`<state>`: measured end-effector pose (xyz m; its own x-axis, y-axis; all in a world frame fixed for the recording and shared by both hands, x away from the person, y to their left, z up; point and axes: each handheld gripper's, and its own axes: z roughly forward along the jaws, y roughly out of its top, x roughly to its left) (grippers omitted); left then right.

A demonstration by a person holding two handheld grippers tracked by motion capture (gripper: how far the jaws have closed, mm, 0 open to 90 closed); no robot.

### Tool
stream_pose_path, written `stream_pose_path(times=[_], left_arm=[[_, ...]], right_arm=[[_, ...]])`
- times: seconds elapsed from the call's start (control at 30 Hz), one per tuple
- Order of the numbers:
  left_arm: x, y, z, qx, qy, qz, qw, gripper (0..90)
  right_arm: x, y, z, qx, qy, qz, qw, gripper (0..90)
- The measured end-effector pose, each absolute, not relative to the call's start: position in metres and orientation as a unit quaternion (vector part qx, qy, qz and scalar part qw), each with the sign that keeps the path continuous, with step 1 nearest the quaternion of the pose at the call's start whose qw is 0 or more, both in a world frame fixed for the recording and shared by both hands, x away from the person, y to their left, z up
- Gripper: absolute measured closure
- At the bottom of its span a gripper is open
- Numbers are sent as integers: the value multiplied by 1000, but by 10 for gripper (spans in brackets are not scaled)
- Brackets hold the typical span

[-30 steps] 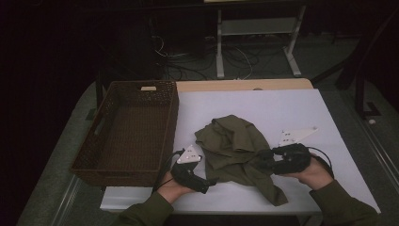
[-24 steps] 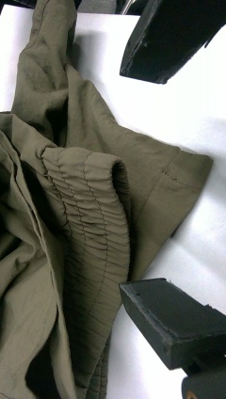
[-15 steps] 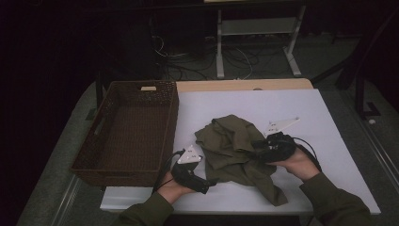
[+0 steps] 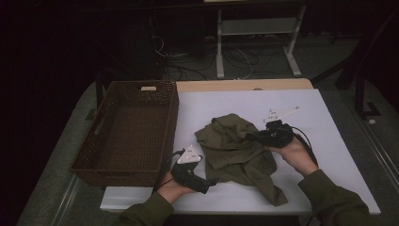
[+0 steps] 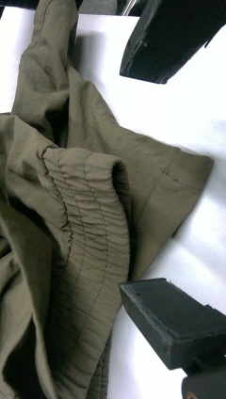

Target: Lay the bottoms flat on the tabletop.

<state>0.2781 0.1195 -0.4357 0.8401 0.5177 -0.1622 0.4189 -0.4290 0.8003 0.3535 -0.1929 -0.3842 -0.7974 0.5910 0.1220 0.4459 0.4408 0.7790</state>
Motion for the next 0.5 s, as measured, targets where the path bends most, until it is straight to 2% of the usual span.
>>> stream_pose_path(times=[0.5], left_arm=[[278, 120, -436, 842, 277, 51, 459, 0]], right_arm=[[414, -193, -373, 349, 816, 444, 122, 874]])
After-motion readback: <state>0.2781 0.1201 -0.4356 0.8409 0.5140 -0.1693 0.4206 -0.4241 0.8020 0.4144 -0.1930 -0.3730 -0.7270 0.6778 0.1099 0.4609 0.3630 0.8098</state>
